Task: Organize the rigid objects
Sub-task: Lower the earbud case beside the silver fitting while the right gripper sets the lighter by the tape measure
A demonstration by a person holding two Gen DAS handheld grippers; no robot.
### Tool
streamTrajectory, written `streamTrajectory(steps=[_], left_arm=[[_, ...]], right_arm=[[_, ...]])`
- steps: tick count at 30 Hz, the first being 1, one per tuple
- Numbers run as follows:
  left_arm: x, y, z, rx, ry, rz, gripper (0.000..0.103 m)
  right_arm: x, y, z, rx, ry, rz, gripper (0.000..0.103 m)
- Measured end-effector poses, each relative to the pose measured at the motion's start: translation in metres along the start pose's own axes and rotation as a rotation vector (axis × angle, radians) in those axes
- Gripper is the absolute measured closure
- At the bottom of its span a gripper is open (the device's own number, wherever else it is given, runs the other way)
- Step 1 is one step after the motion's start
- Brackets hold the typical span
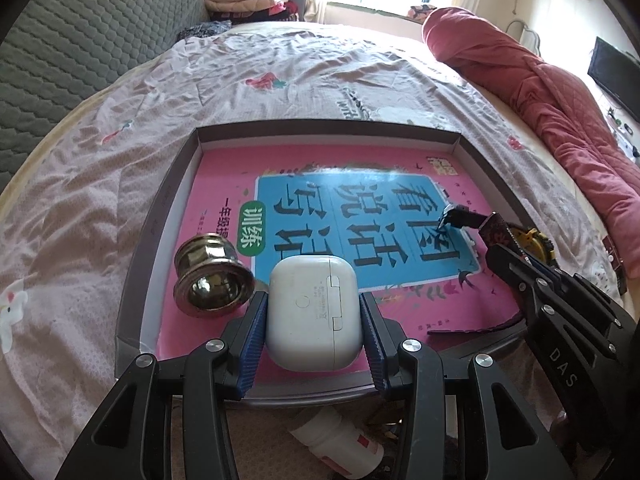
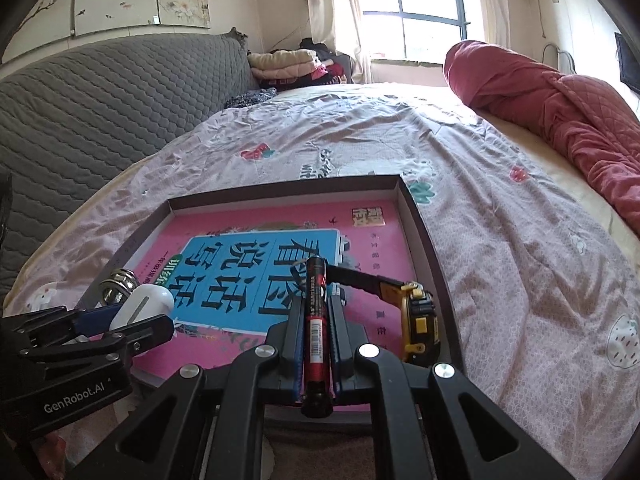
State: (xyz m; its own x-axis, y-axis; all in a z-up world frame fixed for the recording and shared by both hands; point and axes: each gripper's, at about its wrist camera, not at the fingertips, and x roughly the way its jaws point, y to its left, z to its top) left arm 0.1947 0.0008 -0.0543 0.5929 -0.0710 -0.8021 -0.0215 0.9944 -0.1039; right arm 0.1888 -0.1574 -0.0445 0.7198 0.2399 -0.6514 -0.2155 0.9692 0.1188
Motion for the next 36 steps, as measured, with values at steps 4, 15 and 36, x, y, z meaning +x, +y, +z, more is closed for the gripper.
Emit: streamTrajectory(steps=[4,15,36], left_arm=[[0.0035,0.0020,-0.0027,-0.003,0.014,0.005,0.057],[0.0046,0.0052,-0.0025,-0.009,0.024,0.014,0.057],[0.0049,0.0076,-0.0024,0.003,0.019,0.036,0.057]], right_arm=[[0.0023,0.0019,-0.0015,-0.008,0.006,0.002,0.092],[0.0060,0.0032,-0.0058,-0.019,0.021,0.001,0.091],[-0.0017,0.0020,-0.0088,-0.020,-0.003,0.007,0.091]])
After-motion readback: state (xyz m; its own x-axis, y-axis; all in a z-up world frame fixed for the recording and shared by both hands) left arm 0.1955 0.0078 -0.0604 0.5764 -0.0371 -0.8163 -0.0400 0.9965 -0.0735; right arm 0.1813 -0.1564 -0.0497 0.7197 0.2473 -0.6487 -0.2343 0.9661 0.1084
